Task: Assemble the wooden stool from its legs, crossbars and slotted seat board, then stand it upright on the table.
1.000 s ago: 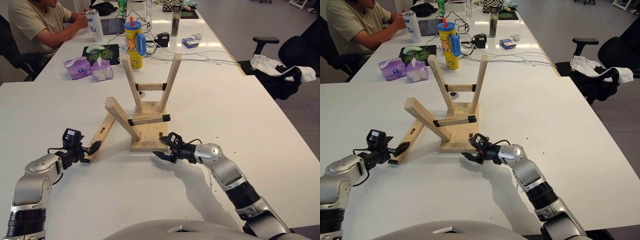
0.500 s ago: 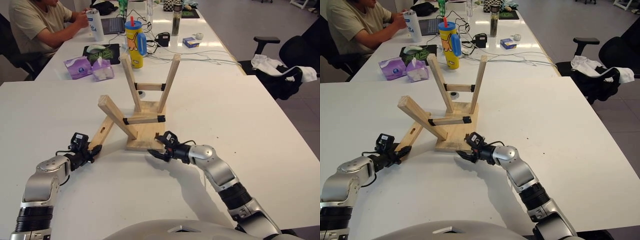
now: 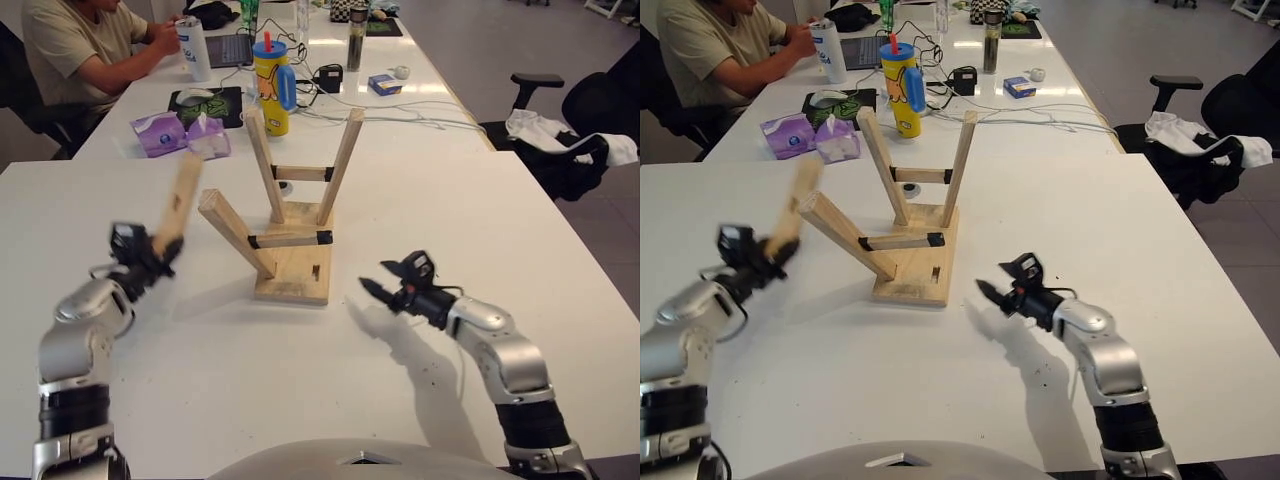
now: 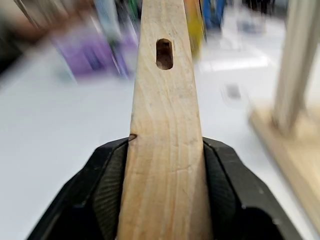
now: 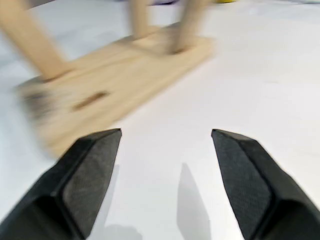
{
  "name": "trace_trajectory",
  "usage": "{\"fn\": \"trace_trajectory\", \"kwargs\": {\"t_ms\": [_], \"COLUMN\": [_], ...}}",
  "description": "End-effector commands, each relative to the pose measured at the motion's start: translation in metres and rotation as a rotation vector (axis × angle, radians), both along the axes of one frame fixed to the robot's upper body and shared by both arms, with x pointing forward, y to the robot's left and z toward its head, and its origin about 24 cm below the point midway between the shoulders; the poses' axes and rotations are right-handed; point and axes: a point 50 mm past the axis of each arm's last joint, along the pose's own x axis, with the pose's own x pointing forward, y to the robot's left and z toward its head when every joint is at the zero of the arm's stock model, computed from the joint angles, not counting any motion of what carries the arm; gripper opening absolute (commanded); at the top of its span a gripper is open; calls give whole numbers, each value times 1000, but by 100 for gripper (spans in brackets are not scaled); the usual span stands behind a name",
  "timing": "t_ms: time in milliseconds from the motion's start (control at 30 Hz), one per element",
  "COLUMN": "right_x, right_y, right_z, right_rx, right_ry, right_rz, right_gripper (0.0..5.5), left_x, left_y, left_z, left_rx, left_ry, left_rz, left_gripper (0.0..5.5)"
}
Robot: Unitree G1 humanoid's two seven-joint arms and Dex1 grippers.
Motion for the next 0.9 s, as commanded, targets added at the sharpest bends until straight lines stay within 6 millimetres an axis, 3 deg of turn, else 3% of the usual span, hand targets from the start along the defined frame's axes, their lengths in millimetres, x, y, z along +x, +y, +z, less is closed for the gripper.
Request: {"fn": "trace_trajectory", "kwargs": {"t_ms": [33,133,267,433,500,600,733,800,900], "right_x": [22,28,29,26,21,5,-17,-20,-19], "right_y": [-5,-3,4,8,8,6,-7,-14,-15], "right_z": [23,42,65,88,98,112,120,123,127], "right_rx": [113,232,358,524,594,704,789,839,876], "right_ry": [-77,-111,-117,-112,-90,-6,94,98,98], "right_rz": [-53,-9,105,201,269,435,604,615,621], "right_gripper": [335,335,335,335,353,391,449,482,488], "left_x": [10,7,-5,-25,-33,-38,-44,-49,-56], "left_y": [-3,-32,-77,-125,-143,-161,-166,-169,-171], "left_z": [50,98,148,164,158,132,94,77,56], "left_rx": [-46,-147,-202,-353,-409,-500,-596,-595,-618], "left_ry": [-218,-394,-446,-415,-358,-236,-77,20,143], "left_rz": [-56,-316,-613,-905,-991,-1035,-1049,-1099,-1170], "left_gripper": [204,204,204,204,204,204,204,204,204]}}
